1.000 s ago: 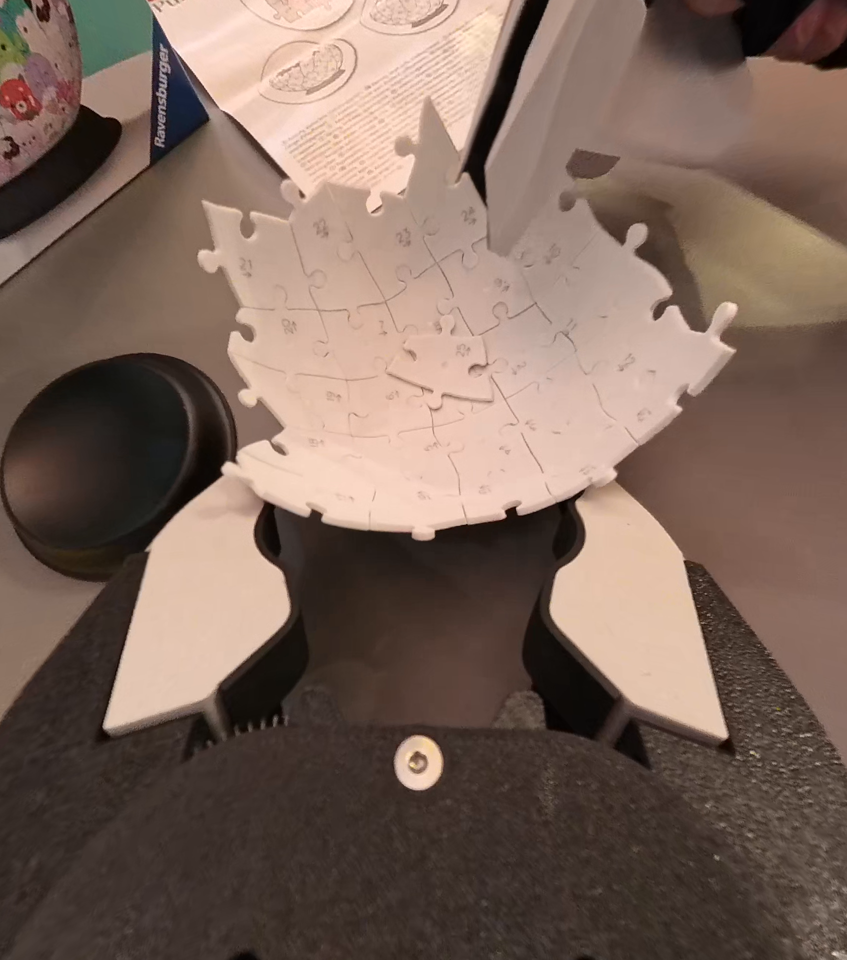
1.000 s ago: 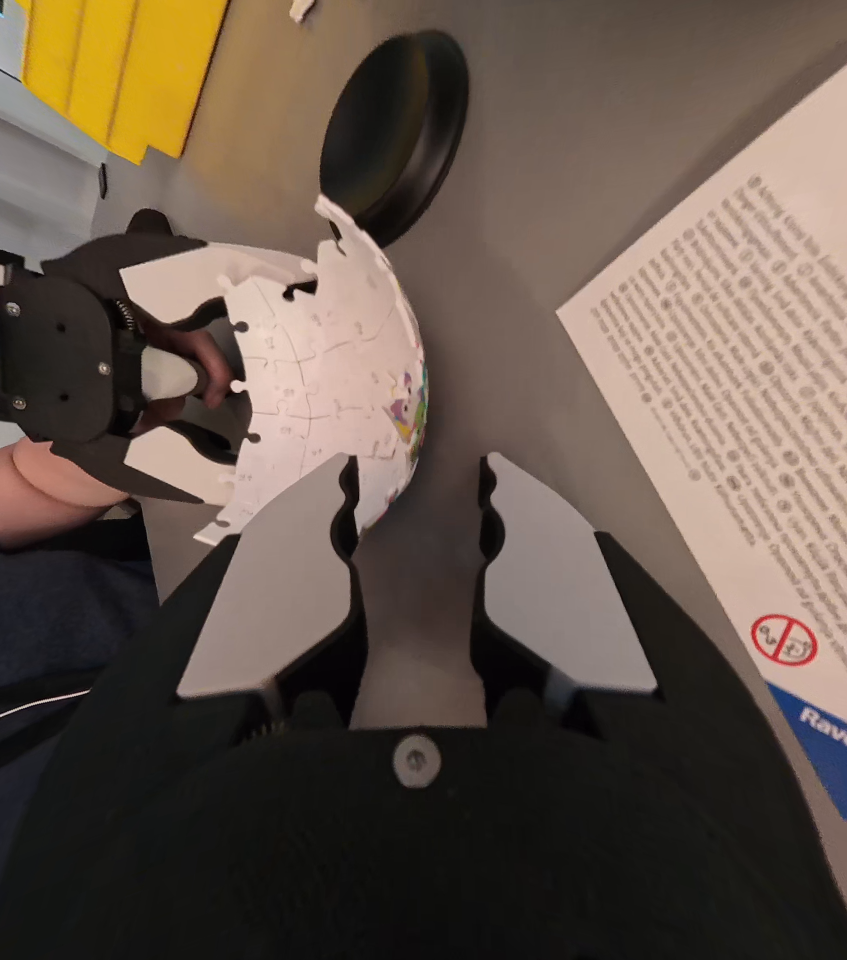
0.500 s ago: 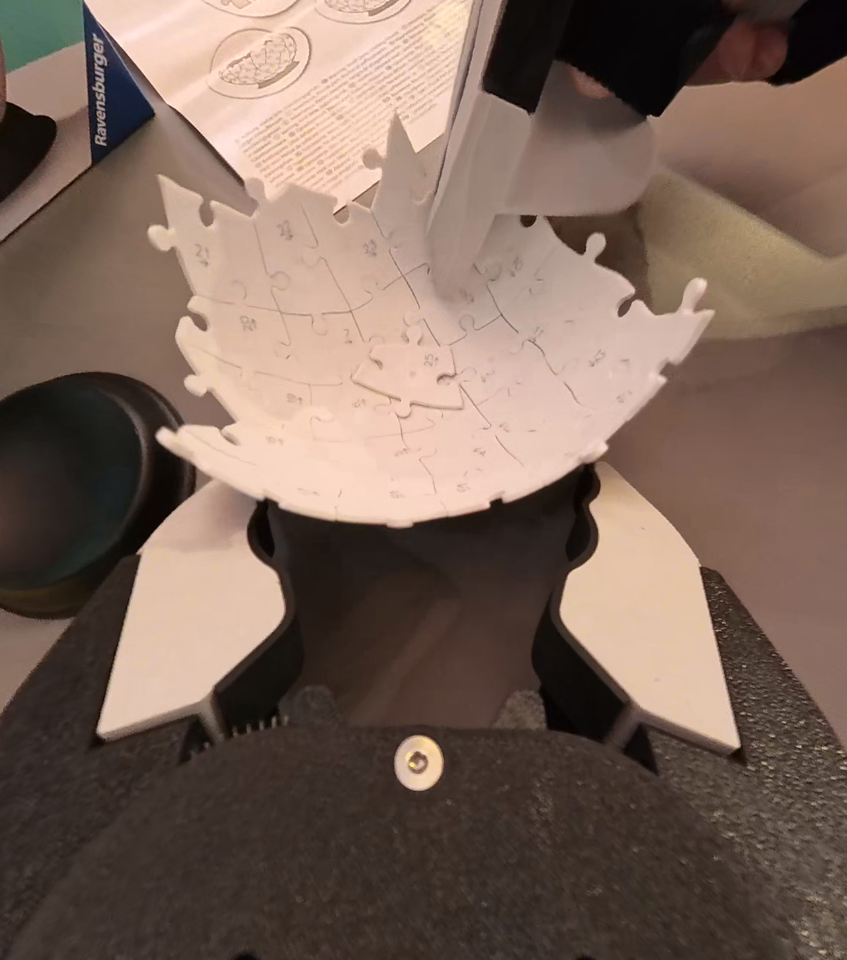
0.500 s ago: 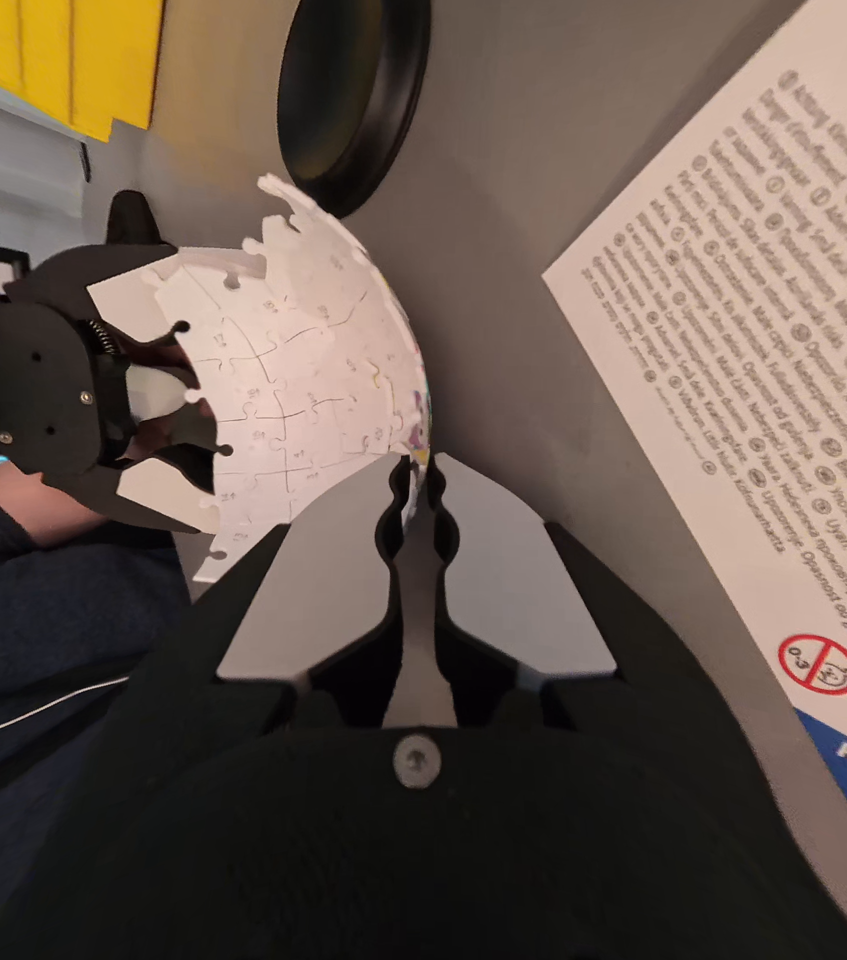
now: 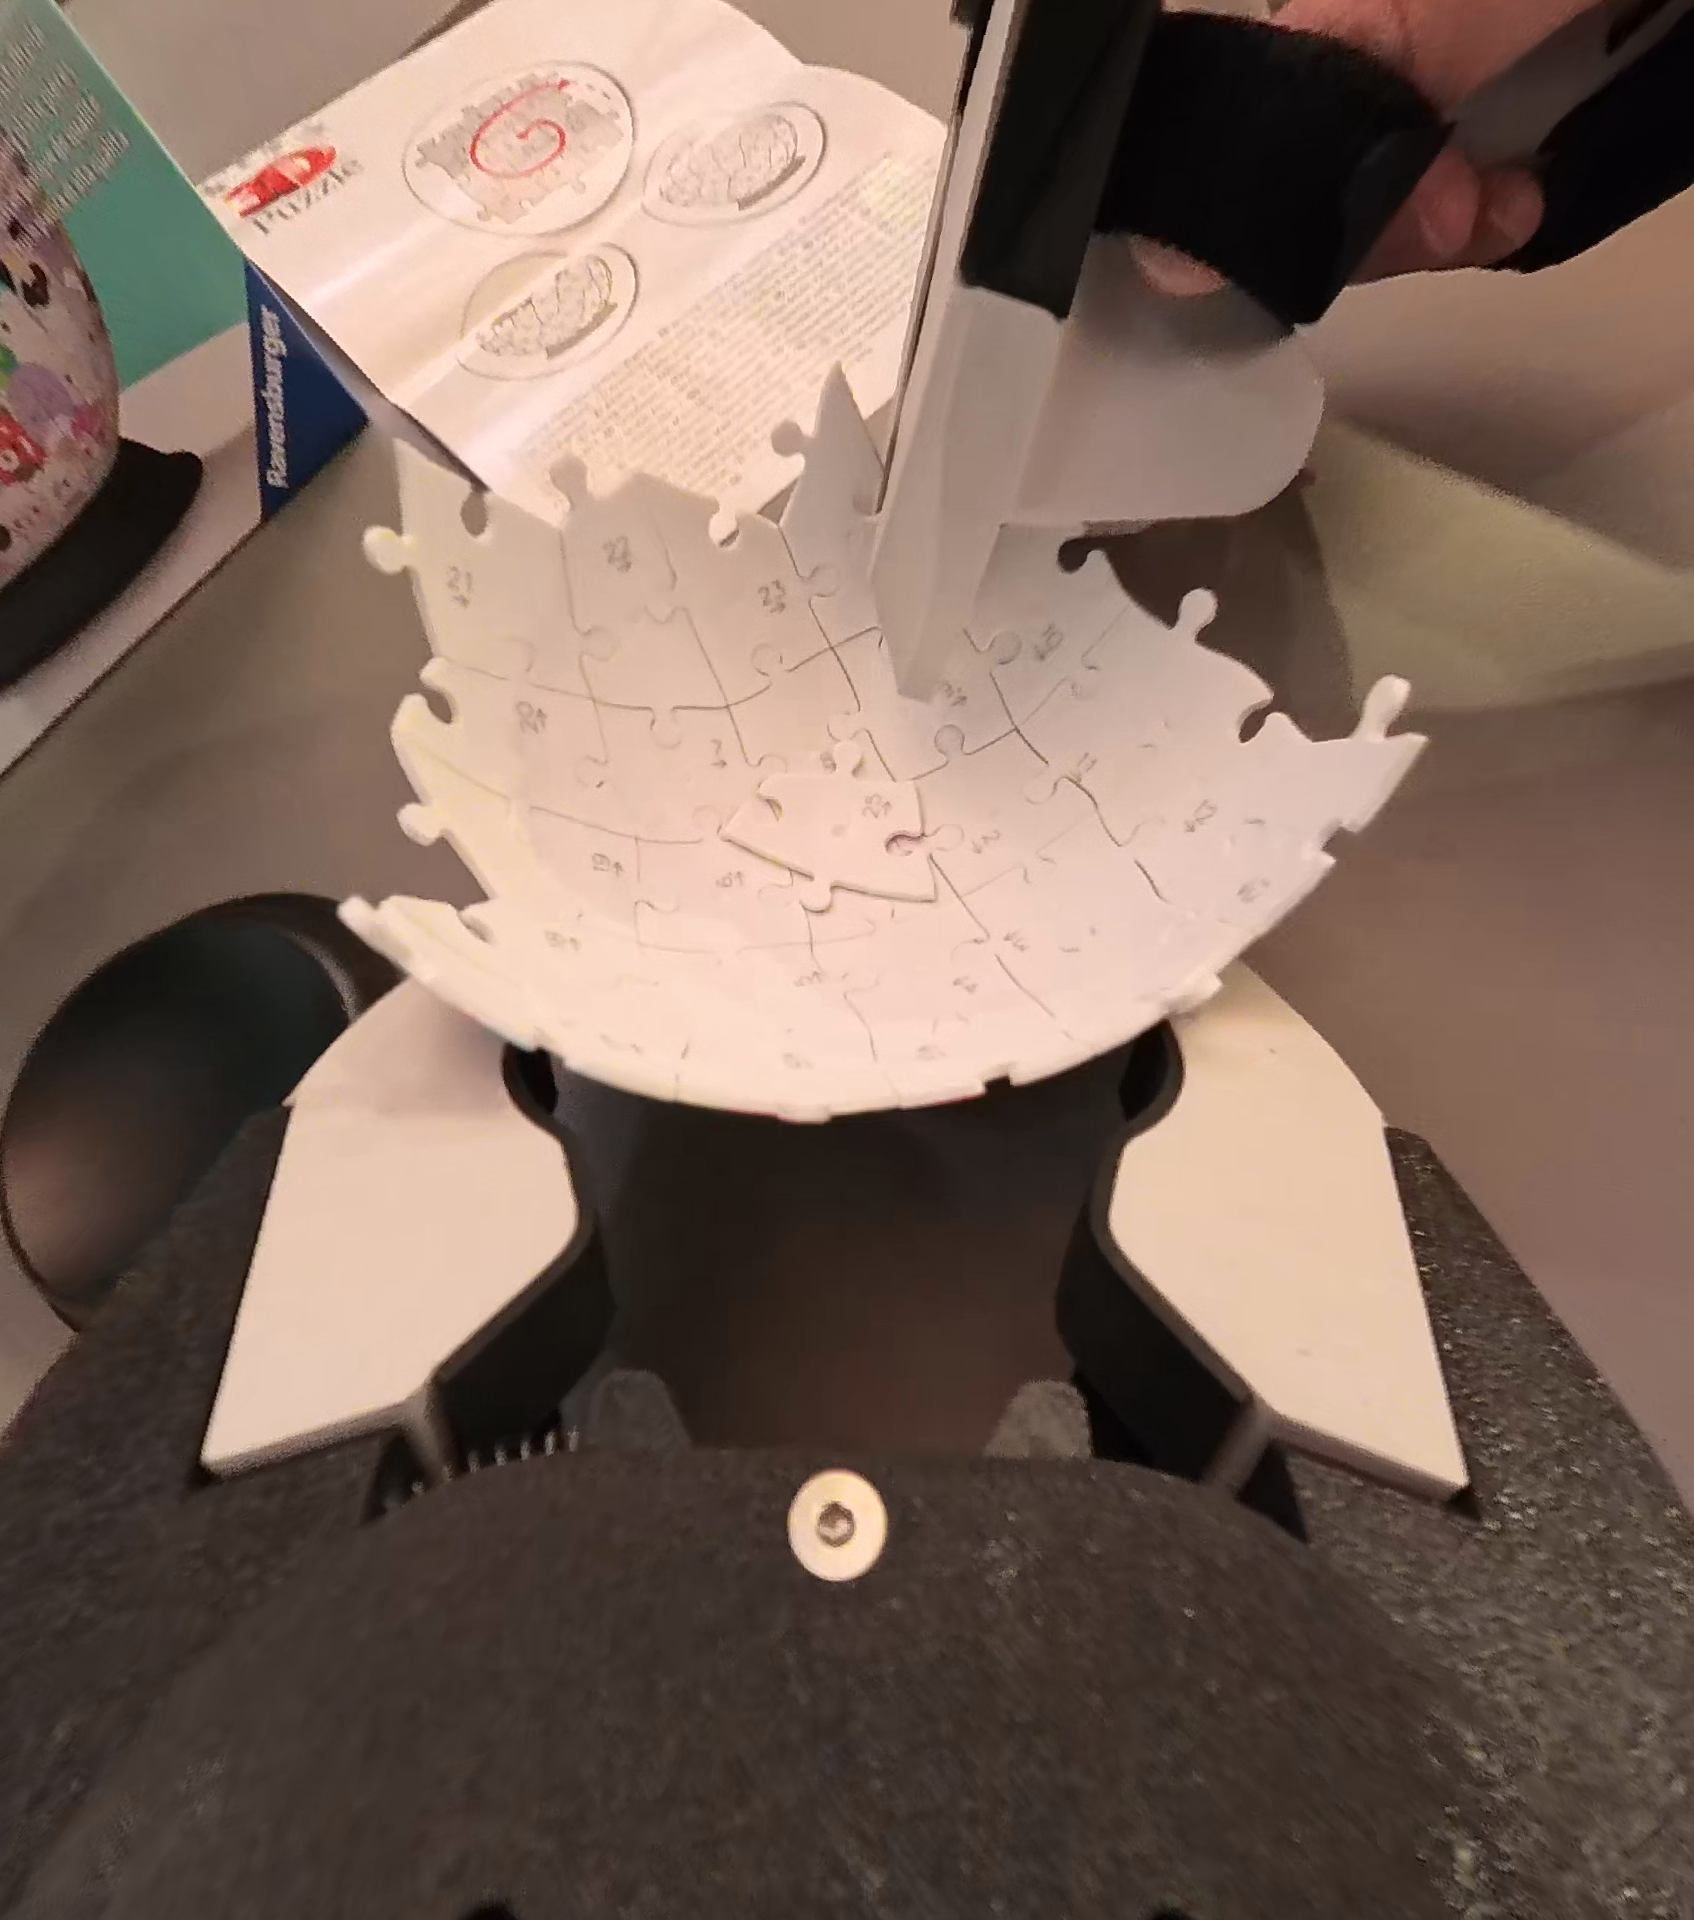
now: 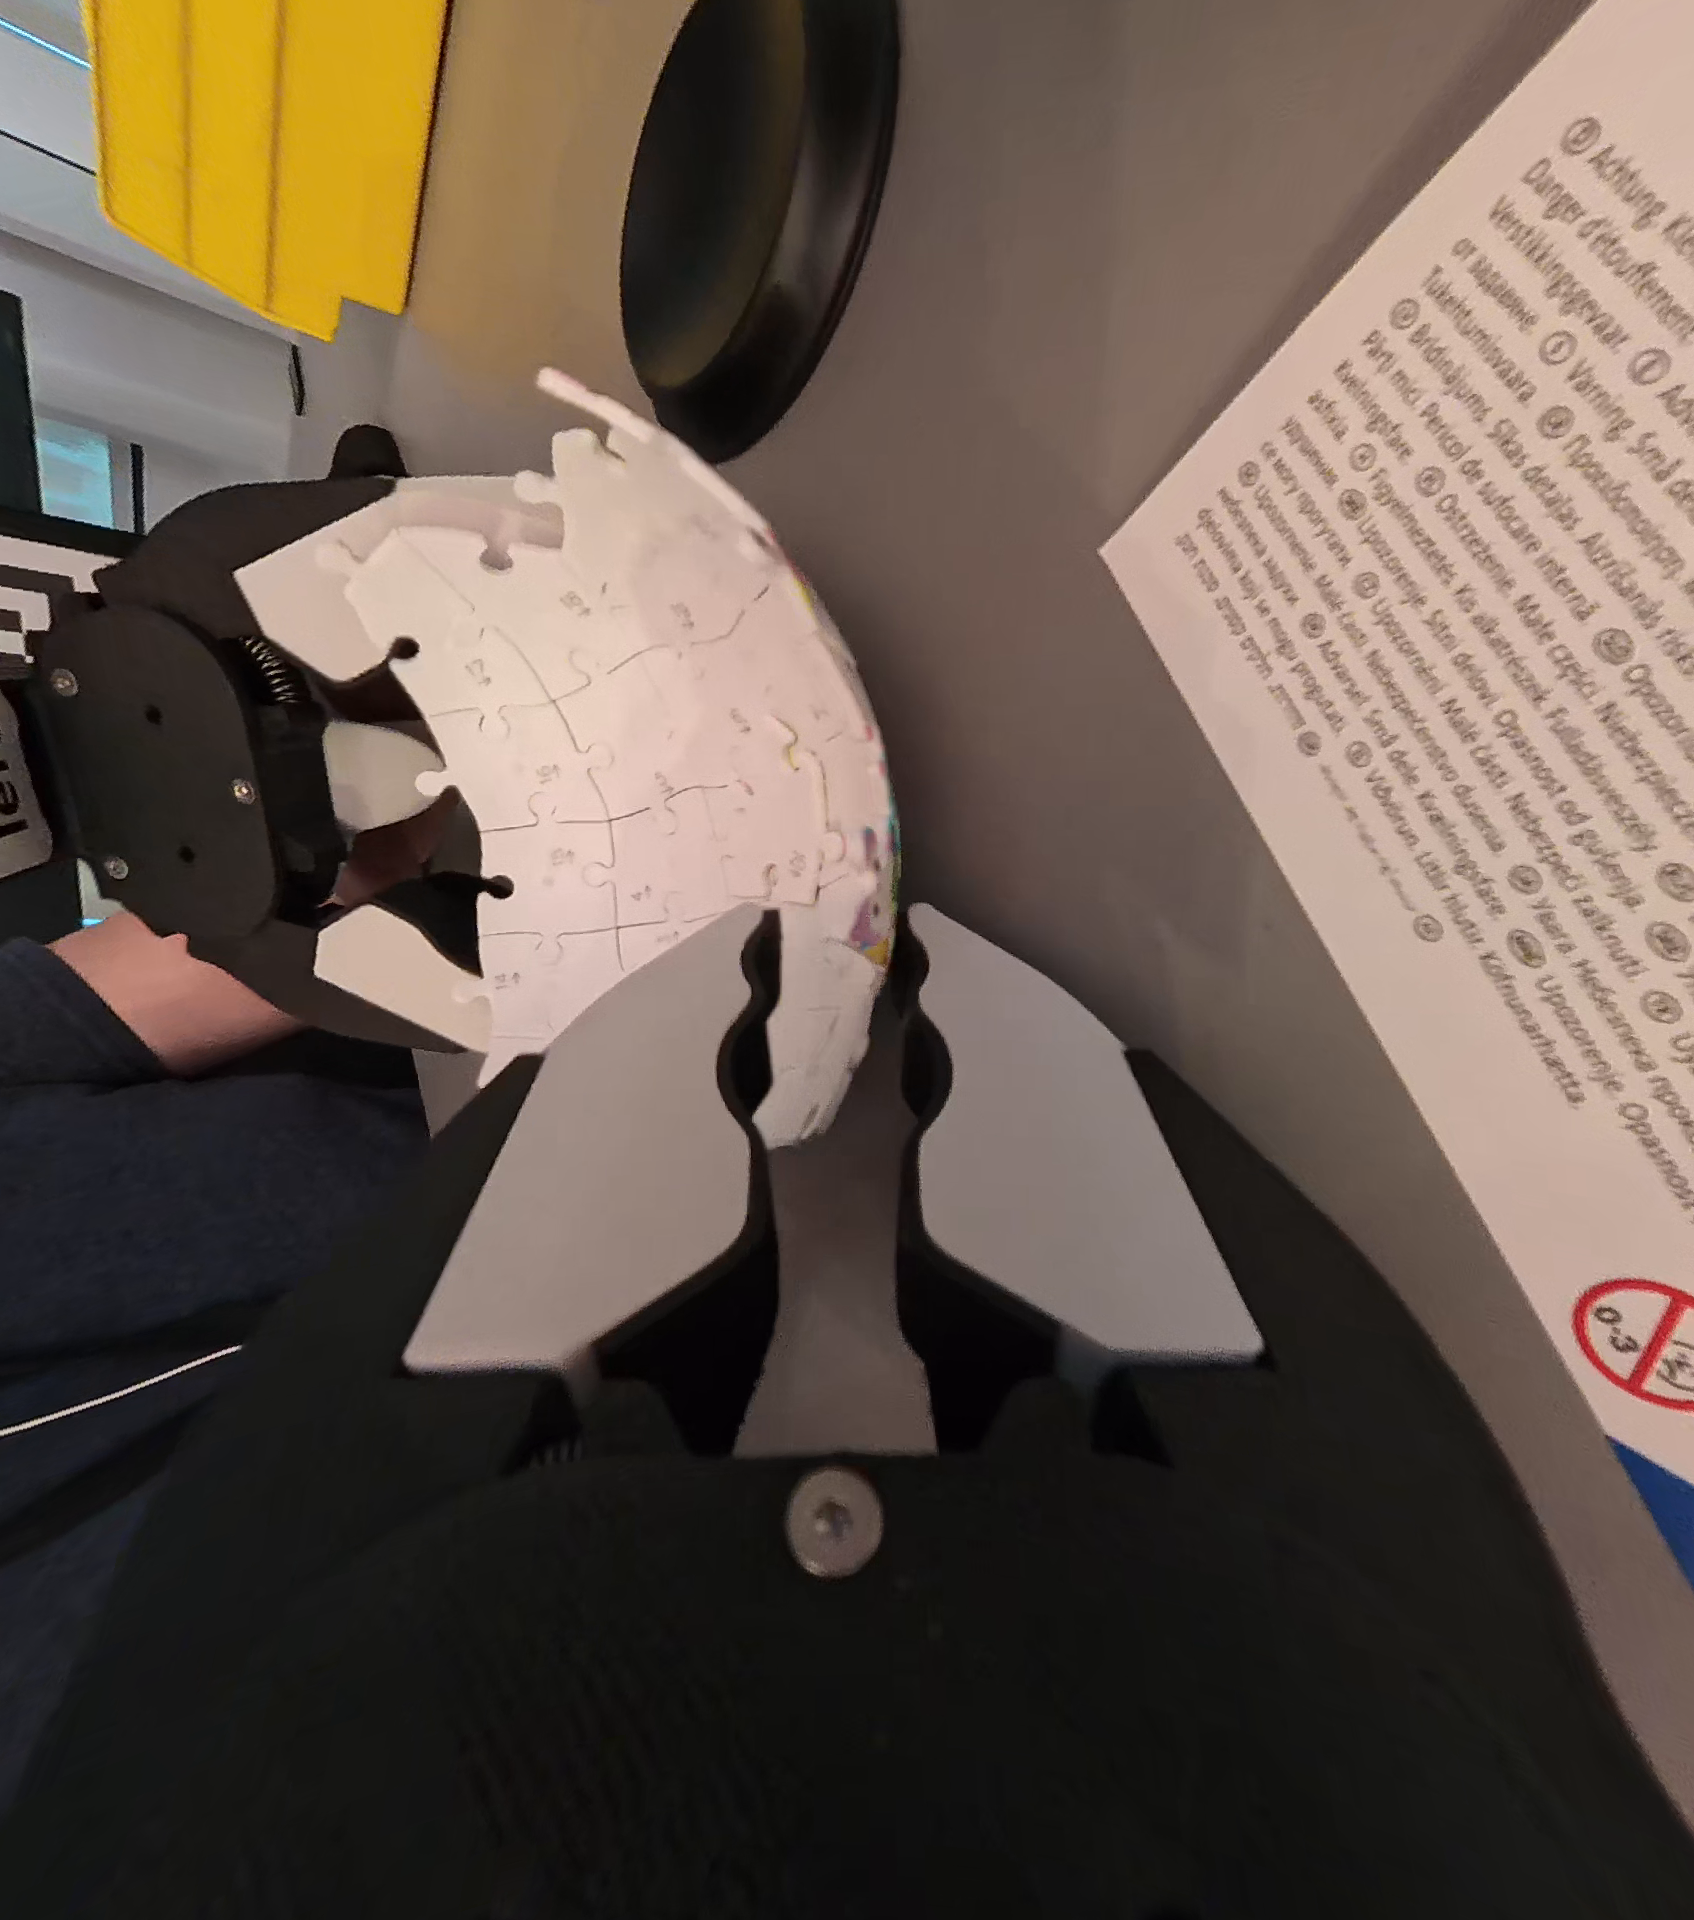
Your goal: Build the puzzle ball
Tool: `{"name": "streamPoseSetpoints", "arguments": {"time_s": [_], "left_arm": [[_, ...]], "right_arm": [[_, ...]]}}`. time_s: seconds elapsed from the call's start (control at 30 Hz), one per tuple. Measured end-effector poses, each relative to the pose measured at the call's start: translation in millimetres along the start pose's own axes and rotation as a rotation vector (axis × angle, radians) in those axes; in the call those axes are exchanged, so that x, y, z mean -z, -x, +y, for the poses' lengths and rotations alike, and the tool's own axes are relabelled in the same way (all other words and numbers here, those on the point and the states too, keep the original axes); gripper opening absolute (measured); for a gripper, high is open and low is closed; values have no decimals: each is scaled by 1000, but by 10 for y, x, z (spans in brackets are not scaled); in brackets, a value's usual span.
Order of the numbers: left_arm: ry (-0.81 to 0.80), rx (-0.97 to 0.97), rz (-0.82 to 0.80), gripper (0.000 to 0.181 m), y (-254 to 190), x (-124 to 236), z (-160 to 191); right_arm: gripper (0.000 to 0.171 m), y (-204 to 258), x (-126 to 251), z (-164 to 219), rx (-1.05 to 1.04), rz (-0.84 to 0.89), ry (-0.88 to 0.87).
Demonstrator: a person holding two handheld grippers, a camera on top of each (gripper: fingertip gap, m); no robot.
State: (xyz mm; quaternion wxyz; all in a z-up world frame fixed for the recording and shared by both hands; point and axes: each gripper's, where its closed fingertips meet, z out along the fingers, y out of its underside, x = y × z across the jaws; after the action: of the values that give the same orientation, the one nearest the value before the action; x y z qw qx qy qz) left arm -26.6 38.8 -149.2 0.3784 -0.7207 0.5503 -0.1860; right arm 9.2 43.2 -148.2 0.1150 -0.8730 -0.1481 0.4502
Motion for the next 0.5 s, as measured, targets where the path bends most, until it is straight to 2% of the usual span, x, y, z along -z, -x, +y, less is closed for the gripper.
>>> {"name": "streamPoseSetpoints", "arguments": {"time_s": [0.17,0.5], "left_arm": [[-22,-12,2,106,3,19,-24],[-74,-68,4,104,3,88,-194]], "right_arm": [[29,-52,94,-21,42,58,-26],[30,-78,169,38,11,46,-28]]}}
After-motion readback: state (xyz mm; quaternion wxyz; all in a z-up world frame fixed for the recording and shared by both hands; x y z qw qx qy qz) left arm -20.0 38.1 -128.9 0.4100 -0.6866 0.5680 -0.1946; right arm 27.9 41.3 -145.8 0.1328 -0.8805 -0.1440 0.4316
